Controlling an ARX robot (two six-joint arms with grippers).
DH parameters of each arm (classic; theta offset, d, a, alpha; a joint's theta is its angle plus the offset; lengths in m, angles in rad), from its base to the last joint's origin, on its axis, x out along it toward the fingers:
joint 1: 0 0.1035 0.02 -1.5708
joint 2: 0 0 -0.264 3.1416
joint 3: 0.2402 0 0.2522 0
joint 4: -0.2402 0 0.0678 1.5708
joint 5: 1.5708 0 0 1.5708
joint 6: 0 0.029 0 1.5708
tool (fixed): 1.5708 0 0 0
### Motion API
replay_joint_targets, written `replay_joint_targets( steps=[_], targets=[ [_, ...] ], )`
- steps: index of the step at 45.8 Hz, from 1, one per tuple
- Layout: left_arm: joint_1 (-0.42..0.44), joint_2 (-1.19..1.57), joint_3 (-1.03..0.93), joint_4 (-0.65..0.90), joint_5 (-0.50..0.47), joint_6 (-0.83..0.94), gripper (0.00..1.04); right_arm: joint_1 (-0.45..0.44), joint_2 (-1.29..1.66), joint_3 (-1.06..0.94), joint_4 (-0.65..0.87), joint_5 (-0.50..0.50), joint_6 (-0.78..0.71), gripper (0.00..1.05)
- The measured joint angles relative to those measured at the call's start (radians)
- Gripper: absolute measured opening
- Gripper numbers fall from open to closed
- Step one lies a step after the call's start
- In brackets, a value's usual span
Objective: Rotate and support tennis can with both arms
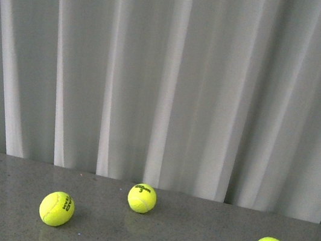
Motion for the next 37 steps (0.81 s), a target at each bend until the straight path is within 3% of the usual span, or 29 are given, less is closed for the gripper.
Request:
replay_joint_targets(
  steps=[16, 18, 20, 22, 25, 29, 37],
  targets=[
    [0.0, 0.002, 0.001, -0.003, 0.0, -0.001, 0.98, 0.0, 0.0, 0.0, 0.0, 0.0, 0.0, 0.98],
    [-0.002, 0.053, 0.034, -0.093, 0.022, -0.051, 0.98, 0.0, 0.0, 0.0, 0.0, 0.0, 0.0, 0.98],
    [-0.002, 0.163, 0.082, -0.17, 0.072, -0.121, 0.98, 0.0, 0.0, 0.0, 0.0, 0.0, 0.0, 0.98],
    [0.003, 0.307, 0.119, -0.15, 0.132, -0.168, 0.98, 0.0, 0.0, 0.0, 0.0, 0.0, 0.0, 0.98],
    [0.026, 0.523, 0.164, -0.05, 0.237, -0.23, 0.98, 0.0, 0.0, 0.0, 0.0, 0.0, 0.0, 0.98],
    [0.055, 0.893, 0.253, 0.19, 0.449, -0.295, 0.98, 0.0, 0.0, 0.0, -0.001, 0.0, 0.0, 0.98],
    [0.029, 1.459, 0.371, 0.414, 0.638, -0.307, 0.98, 0.0, -0.001, 0.0, -0.001, 0.0, 0.0, 0.98]
  ],
)
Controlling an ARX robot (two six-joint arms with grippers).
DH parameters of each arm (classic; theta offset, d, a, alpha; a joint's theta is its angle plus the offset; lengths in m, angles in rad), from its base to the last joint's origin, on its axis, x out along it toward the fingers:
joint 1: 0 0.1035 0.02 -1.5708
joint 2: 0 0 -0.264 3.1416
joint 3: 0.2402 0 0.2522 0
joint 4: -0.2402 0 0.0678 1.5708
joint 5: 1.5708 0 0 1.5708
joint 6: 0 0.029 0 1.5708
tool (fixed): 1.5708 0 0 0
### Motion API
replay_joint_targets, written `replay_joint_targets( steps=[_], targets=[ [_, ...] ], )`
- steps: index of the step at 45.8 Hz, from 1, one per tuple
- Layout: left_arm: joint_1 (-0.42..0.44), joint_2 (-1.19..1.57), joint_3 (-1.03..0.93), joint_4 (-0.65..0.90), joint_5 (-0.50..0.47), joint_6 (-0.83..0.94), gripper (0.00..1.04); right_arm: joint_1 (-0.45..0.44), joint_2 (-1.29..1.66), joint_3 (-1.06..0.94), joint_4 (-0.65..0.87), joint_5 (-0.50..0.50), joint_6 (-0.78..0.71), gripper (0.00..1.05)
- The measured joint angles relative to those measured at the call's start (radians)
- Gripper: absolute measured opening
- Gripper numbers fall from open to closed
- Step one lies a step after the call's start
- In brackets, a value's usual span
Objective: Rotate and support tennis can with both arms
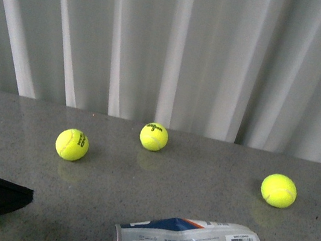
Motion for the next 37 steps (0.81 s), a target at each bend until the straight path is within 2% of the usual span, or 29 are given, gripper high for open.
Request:
replay_joint_targets(
  steps=[13, 37],
  targets=[
    [-0.09, 0.32, 0.12, 0.149, 0.122, -0.114, 0.98, 0.0, 0.0, 0.0, 0.0, 0.0, 0.0, 0.98],
    [-0.202, 0.543, 0.296, 0.237, 0.105, -0.231, 0.98, 0.0, 0.0, 0.0, 0.0, 0.0, 0.0, 0.98]
  ],
)
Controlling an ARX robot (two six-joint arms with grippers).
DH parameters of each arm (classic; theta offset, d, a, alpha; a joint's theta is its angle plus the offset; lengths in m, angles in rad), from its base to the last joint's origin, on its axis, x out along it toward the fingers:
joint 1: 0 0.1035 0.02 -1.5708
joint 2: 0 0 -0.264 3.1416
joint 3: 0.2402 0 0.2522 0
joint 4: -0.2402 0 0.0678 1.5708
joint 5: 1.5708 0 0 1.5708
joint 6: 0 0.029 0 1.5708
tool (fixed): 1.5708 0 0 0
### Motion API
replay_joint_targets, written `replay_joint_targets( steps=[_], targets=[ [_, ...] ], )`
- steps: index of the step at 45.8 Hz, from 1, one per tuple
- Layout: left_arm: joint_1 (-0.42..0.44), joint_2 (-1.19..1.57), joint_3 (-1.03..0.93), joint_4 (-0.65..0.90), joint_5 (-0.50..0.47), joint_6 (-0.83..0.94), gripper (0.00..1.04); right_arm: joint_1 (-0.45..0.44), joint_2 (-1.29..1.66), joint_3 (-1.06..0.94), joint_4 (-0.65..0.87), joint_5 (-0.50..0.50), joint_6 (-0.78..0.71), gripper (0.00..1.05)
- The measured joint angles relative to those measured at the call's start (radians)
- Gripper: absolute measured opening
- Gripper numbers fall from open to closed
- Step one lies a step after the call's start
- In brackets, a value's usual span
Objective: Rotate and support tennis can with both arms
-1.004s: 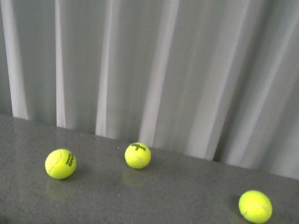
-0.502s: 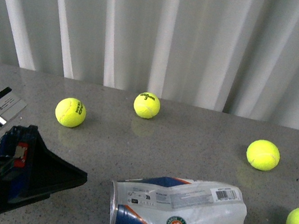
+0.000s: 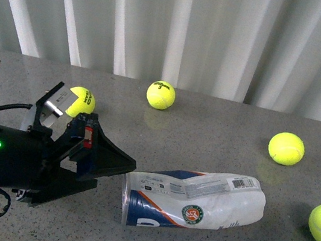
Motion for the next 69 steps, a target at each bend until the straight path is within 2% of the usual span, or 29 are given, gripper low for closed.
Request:
replay_joint_targets(
  steps=[33, 45, 52, 57, 58, 69],
  targets=[
    [-0.12, 0.111, 0.062, 0.163, 0.022, -0.249, 0.97, 0.0, 0.0, 0.0, 0.0, 0.0, 0.0, 0.98],
    [-0.167, 0.128, 0.064, 0.204, 0.018, -0.308, 0.59, 0.0, 0.0, 0.0, 0.0, 0.0, 0.0, 0.98],
    [-0.201, 0.17, 0.045, 0.315, -0.035, -0.402, 0.27, 0.0, 0.0, 0.0, 0.0, 0.0, 0.0, 0.98],
    [-0.202, 0.171, 0.029, 0.335, -0.047, -0.443, 0.06, 0.0, 0.0, 0.0, 0.0, 0.0, 0.0, 0.98],
    [-0.2, 0.167, 0.026, 0.335, -0.047, -0.447, 0.03, 0.0, 0.0, 0.0, 0.0, 0.0, 0.0, 0.98],
    [-0.181, 0.053, -0.031, 0.297, -0.06, -0.454, 0.04, 0.0, 0.0, 0.0, 0.0, 0.0, 0.0, 0.98]
  ],
)
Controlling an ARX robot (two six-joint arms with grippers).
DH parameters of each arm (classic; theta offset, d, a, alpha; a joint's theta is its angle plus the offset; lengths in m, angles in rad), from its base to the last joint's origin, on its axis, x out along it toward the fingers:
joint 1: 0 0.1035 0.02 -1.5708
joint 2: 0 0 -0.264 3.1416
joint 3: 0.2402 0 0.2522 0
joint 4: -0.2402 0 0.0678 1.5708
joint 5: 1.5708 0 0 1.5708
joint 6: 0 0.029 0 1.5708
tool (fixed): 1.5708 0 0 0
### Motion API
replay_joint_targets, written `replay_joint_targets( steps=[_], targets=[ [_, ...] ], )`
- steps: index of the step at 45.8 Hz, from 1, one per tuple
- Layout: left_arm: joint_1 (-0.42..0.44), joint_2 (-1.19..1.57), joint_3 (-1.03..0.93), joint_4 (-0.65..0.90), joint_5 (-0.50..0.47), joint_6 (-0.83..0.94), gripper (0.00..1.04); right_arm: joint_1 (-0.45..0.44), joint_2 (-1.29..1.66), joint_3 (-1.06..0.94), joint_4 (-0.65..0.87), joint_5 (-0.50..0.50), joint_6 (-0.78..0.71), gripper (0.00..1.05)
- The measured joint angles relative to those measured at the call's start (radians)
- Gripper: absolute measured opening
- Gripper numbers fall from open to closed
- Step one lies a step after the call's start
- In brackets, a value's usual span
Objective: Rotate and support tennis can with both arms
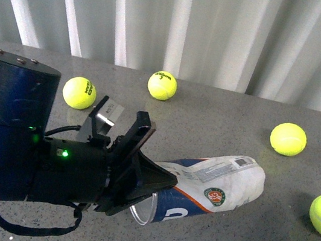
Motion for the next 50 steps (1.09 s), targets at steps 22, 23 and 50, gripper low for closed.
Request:
replay_joint_targets(
  steps=[22, 23, 50],
  targets=[
    [0.015, -0.432, 0.304, -1.014, -0.198, 0.575, 0.04, 0.0, 0.0, 0.0, 0.0, 0.0, 0.0, 0.98],
    [0.009, -0.435, 0.345, -1.085, -0.226, 0.626, 0.04, 0.0, 0.0, 0.0, 0.0, 0.0, 0.0, 0.98],
    [-0.222, -0.192, 0.897, -1.91, -0.824, 1.489, 0.04, 0.0, 0.0, 0.0, 0.0, 0.0, 0.0, 0.98]
  ],
)
